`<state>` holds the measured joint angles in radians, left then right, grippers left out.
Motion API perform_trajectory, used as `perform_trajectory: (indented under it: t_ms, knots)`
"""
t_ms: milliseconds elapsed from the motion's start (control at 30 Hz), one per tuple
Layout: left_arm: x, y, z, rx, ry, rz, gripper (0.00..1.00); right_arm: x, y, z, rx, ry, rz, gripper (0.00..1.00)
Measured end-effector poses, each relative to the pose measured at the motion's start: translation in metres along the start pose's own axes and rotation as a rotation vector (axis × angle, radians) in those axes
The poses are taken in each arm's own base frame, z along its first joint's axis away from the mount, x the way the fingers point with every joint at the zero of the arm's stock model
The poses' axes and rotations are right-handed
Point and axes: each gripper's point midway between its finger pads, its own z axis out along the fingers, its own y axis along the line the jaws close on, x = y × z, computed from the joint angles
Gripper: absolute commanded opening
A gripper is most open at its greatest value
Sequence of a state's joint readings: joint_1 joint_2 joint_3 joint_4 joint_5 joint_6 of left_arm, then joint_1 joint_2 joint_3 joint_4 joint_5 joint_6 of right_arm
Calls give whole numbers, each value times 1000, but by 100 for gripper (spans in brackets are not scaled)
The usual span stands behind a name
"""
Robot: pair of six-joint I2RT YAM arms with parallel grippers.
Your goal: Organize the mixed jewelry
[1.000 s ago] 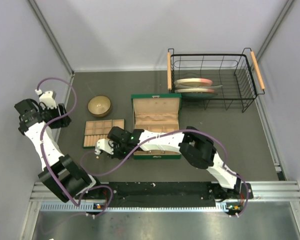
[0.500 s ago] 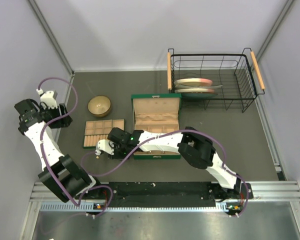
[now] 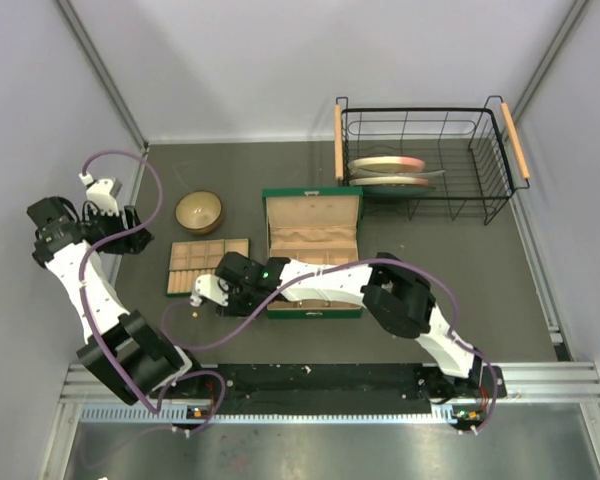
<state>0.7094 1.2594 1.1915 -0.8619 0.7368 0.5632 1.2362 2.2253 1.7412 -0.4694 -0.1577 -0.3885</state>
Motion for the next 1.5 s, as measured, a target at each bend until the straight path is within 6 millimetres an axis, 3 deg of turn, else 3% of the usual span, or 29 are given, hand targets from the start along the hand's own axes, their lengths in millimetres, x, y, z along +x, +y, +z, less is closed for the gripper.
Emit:
perform_trajectory:
  t_ms: [167,267,400,567,733,867,1067,1333,1500]
  knots:
    - [-3,-25,-3,130,-27,51,64,-20,-7,-35,29,-49,30,40]
    - [-1,-39,-7,206,-24,106,64,-39,-18,-71,57,-115,57,40]
    - [14,-53,-10,288,22,202,63,-49,-40,-127,110,-197,108,40]
    - [44,-66,-4,355,130,399,61,-37,-69,-191,197,-262,174,40]
    - [106,-105,-3,450,290,610,58,-1,-83,-229,247,-263,246,40]
    - [142,-126,-8,497,359,794,60,33,-86,-247,274,-239,300,40]
    - [173,-121,0,504,446,927,63,71,-81,-265,286,-228,358,40]
    - [185,-108,20,492,526,996,61,99,-68,-252,234,-201,408,39]
    - [186,-99,32,465,552,1006,60,105,-66,-248,218,-199,423,39]
